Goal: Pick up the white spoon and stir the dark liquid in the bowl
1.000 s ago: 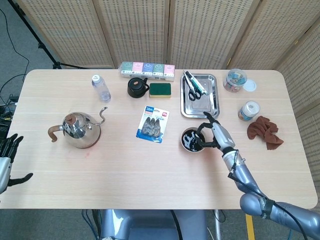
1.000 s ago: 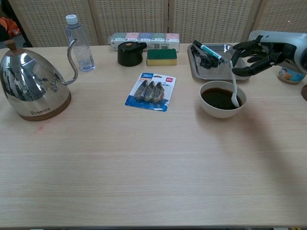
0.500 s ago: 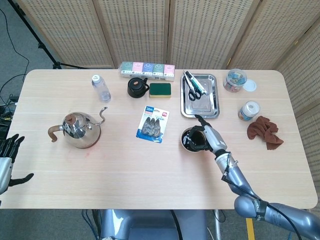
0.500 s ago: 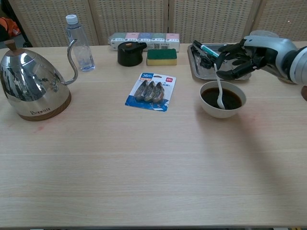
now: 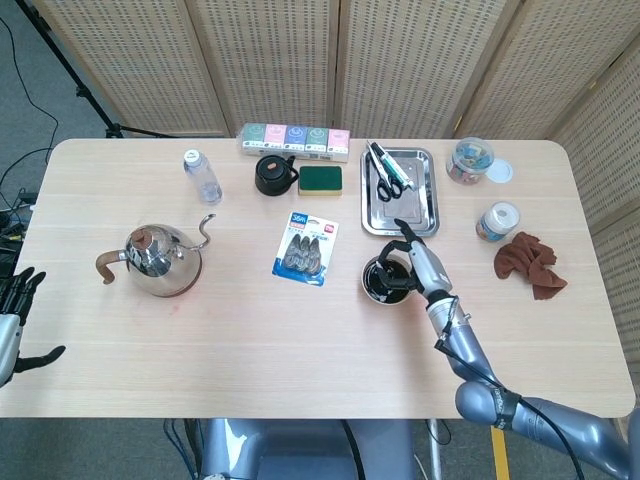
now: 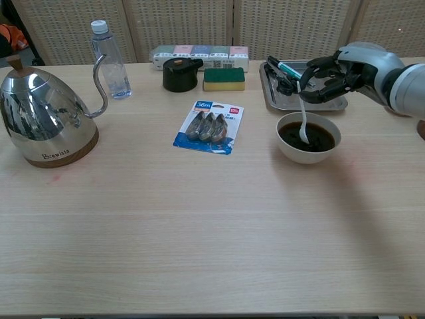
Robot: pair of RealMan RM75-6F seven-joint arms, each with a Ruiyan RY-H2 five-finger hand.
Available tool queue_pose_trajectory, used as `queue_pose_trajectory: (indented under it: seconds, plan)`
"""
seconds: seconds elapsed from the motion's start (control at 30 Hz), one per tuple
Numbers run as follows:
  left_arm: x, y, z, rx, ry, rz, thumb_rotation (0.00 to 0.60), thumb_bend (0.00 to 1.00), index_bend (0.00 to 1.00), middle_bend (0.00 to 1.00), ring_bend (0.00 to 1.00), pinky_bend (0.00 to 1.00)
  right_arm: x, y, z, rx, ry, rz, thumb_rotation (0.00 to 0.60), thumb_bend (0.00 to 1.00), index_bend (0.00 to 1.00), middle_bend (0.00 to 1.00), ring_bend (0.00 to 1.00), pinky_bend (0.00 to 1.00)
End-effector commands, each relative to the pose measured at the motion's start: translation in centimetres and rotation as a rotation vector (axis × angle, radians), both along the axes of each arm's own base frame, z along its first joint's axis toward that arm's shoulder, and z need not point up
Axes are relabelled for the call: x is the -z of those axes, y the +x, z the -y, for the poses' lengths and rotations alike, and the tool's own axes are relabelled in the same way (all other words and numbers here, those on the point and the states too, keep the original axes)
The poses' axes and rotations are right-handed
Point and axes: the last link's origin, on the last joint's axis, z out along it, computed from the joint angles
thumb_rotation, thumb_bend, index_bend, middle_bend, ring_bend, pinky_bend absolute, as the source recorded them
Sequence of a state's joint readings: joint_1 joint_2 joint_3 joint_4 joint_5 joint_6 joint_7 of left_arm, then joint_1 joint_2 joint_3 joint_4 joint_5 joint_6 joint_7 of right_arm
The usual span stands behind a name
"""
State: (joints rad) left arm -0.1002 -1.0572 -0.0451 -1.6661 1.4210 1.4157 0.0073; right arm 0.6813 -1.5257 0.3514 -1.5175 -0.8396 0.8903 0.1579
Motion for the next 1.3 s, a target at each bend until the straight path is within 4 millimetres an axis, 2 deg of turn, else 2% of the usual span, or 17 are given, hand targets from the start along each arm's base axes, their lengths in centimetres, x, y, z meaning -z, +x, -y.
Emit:
queue_pose_trajectory:
  seconds: [0.03,0.1,0.17,0.23,0.33,0.53,0.63,0.67,0.73,0.93,0.97,1.03,1.3]
  plan:
    - [0.0,0.0,0.0,0.0,0.001,0.0,0.6,0.0,0.0,0.0,0.0,0.0,-0.4,-0.4,-0.2,-0.018,0.002,-0.031,0.6,0.5,0.52,0.0,0.0,0.0]
    - [0.0,0.0,0.0,-0.001,0.001,-0.001,0.6,0.0,0.0,0.0,0.0,0.0,-0.8,-0.8,-0.6,-0.058,0.002,-0.095,0.6,0.45,0.43,0.0,0.0,0.0]
    - [0.1,0.0,0.0,-0.002,-0.002,-0.002,0.6,0.0,0.0,0.0,0.0,0.0,-1.2,-0.8,-0.9,-0.062,0.005,-0.09,0.6,0.34,0.29,0.0,0.0,0.0]
    - [0.1,0.0,0.0,-0.002,-0.003,-0.002,0.6,0.0,0.0,0.0,0.0,0.0,-1.6,-0.8,-1.1,-0.063,0.007,-0.081,0.6,0.18,0.15,0.0,0.0,0.0]
    - [0.1,0.0,0.0,-0.001,-0.004,-0.002,0.6,0.0,0.0,0.0,0.0,0.0,-2.2,-0.8,-1.2,-0.076,-0.003,-0.087,0.6,0.07,0.05,0.0,0.0,0.0]
    - [0.0,0.1,0.1,0.002,0.0,0.003,0.6,0.0,0.0,0.0,0.0,0.0,-3.7,-0.9,-2.1,-0.105,-0.041,-0.093,0.6,0.05,0.04,0.0,0.0,0.0]
    - [-0.2,0.1,0.2,0.005,0.006,0.008,0.6,0.0,0.0,0.0,0.0,0.0,-5.5,-1.4,-3.3,-0.136,-0.083,-0.113,0.6,0.01,0.04,0.0,0.0,0.0]
    - [-0.2,0.1,0.4,0.007,0.006,0.007,0.6,0.0,0.0,0.0,0.0,0.0,-7.1,-3.3,-4.6,-0.158,-0.133,-0.209,0.6,0.0,0.03,0.0,0.0,0.0]
    - [-0.2,0.2,0.6,0.009,0.012,0.001,0.6,0.0,0.0,0.0,0.0,0.0,-8.4,-4.9,-6.3,-0.195,-0.179,-0.298,0.6,0.0,0.01,0.0,0.0,0.0]
    - [-0.3,0.2,1.4,-0.008,0.064,-0.055,0.6,0.0,0.0,0.0,0.0,0.0,-10.3,-8.4,-9.1,-0.259,-0.289,-0.473,0.6,0.0,0.0,0.0,0.0,0.0]
    - [-0.2,0.3,1.9,-0.027,0.062,-0.063,0.6,0.0,0.0,0.0,0.0,0.0,-11.1,-9.9,-10.5,-0.264,-0.329,-0.539,0.6,0.0,0.0,0.0,0.0,0.0]
    - [-0.2,0.5,2.4,-0.034,0.052,-0.061,0.6,0.0,0.0,0.0,0.0,0.0,-11.5,-11.1,-12.1,-0.268,-0.365,-0.567,0.6,0.0,0.0,0.0,0.0,0.0]
    - [-0.2,0.9,2.8,-0.006,0.038,-0.056,0.6,0.0,0.0,0.0,0.0,0.0,-12.0,-13.1,-14.9,-0.234,-0.398,-0.587,0.6,0.0,0.0,0.0,0.0,0.0]
